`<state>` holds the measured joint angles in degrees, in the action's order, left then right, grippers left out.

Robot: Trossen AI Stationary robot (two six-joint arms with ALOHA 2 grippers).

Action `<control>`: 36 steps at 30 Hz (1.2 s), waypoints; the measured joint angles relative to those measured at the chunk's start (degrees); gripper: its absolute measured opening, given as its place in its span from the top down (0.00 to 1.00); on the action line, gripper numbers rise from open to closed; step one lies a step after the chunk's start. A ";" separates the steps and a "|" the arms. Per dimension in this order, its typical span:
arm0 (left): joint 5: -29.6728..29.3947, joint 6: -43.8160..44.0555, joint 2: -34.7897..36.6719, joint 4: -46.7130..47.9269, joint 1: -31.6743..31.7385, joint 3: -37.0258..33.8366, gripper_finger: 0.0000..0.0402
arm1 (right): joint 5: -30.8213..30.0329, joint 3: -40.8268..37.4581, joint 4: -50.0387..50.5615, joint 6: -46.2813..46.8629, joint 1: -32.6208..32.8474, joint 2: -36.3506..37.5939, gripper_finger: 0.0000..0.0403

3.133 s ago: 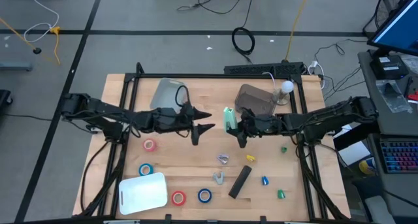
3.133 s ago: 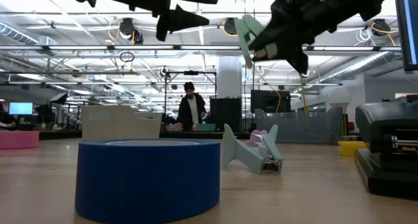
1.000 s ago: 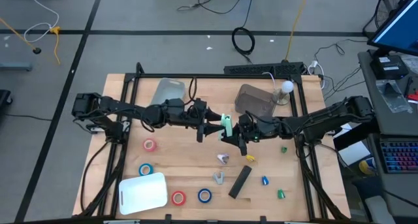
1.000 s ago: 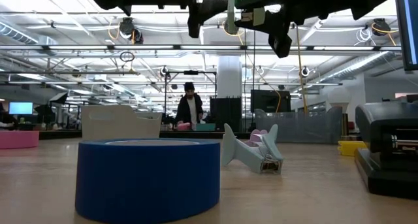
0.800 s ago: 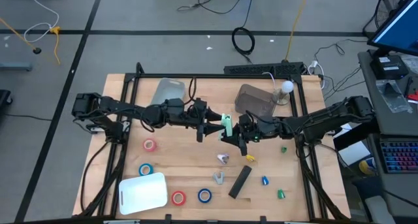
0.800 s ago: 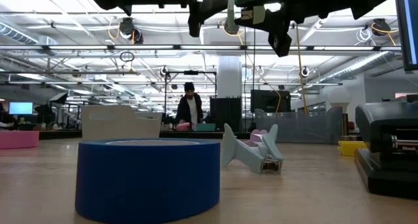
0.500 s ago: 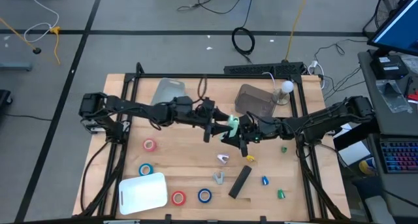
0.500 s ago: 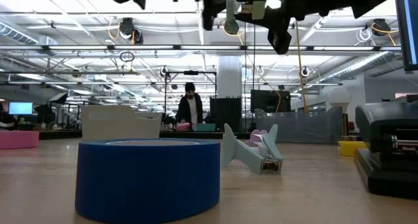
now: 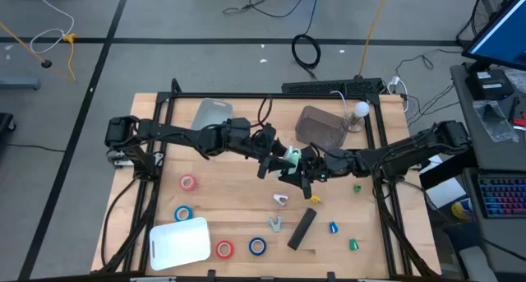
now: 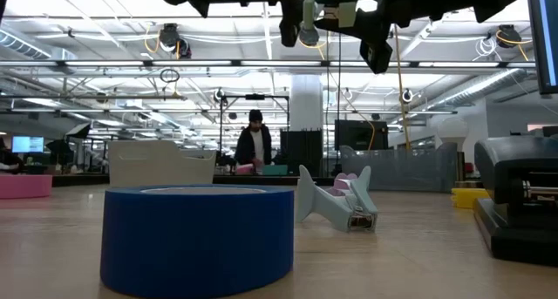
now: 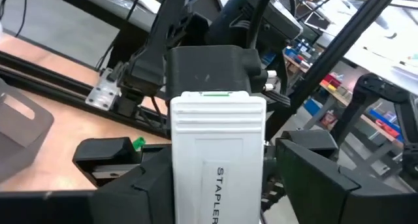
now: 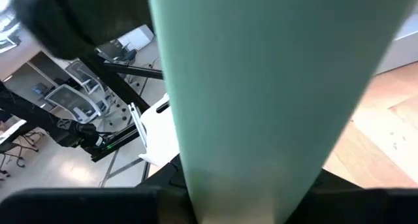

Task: Pick and place Stapler, Stapler remover, tape
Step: Put the green stapler into the gray bin

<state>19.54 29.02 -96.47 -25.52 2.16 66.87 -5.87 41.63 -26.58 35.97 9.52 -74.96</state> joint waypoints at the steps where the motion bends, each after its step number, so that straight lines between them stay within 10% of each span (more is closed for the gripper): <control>1: -0.09 0.01 0.00 0.35 -0.03 0.00 0.47 | 0.05 -0.02 0.07 0.01 0.00 0.00 0.72; 6: 0.68 -0.02 0.00 0.52 0.04 0.00 0.65 | 0.44 0.00 -0.23 -0.02 0.04 0.02 0.72; 24: 1.56 -6.23 4.08 17.88 3.05 -0.04 0.65 | 7.74 -0.09 8.49 3.95 -0.20 0.04 0.65; 36: -1.21 -5.75 3.76 7.75 3.63 0.02 0.65 | 5.13 -0.13 2.73 1.89 -1.70 -0.02 0.63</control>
<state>18.34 23.26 -92.71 -17.76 5.78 66.89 -0.74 41.50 -23.85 37.86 7.81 -74.98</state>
